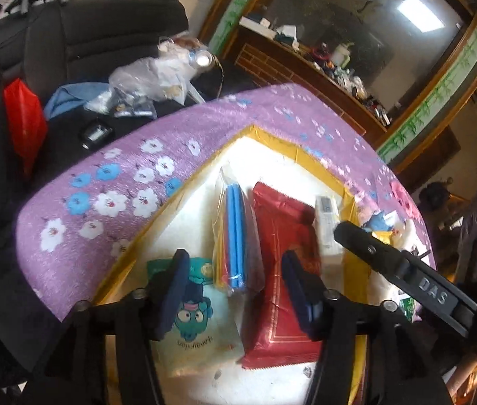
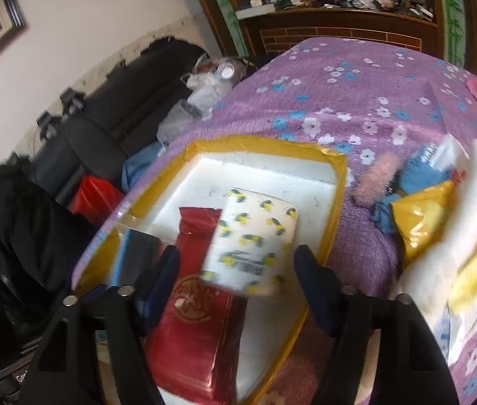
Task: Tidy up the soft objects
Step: 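Lower the pens and tissue box into the box and open both tools, then grasp the green medicine sachet with the right tool while the left tool grasps the white towel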
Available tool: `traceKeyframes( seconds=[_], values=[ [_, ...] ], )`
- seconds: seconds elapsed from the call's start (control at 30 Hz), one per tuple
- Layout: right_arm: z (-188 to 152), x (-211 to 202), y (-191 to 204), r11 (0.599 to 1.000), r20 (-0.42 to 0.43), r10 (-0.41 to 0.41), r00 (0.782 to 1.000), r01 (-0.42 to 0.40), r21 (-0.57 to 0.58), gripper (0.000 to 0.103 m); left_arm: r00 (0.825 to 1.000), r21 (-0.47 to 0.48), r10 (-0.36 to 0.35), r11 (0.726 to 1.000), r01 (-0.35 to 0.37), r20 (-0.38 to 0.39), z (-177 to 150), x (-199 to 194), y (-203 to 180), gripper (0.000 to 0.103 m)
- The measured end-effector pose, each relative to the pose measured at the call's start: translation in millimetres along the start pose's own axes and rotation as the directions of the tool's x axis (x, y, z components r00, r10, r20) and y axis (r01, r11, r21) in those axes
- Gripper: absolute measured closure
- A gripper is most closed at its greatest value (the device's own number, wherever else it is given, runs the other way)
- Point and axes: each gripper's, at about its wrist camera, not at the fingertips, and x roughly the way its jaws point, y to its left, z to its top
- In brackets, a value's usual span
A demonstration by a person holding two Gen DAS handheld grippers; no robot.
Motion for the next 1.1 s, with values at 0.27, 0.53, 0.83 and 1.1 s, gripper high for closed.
traceKeyframes(
  seconds=[0.27,0.53,0.83,1.1],
  values=[
    [-12,-70,-17,0.998,0.111,0.055,0.992,-0.054,-0.018,0.022,0.998,0.088,0.033,0.995,-0.038,0.053,-14,-35,-47,0.041],
    [-48,-97,-92,0.995,0.072,-0.018,0.997,0.011,0.097,0.022,1.0,0.214,0.013,0.977,-0.017,0.018,-47,-46,-107,0.041],
    [-75,-118,-159,0.961,0.029,-0.215,0.976,0.206,0.182,0.023,0.998,0.266,0.01,0.964,0.009,-0.069,-74,-41,-149,0.041],
    [-83,-112,-178,0.961,0.02,-0.206,0.978,0.199,0.192,0.023,0.993,0.313,0.004,0.949,0.034,-0.119,-90,-29,-170,0.041]
  ],
)
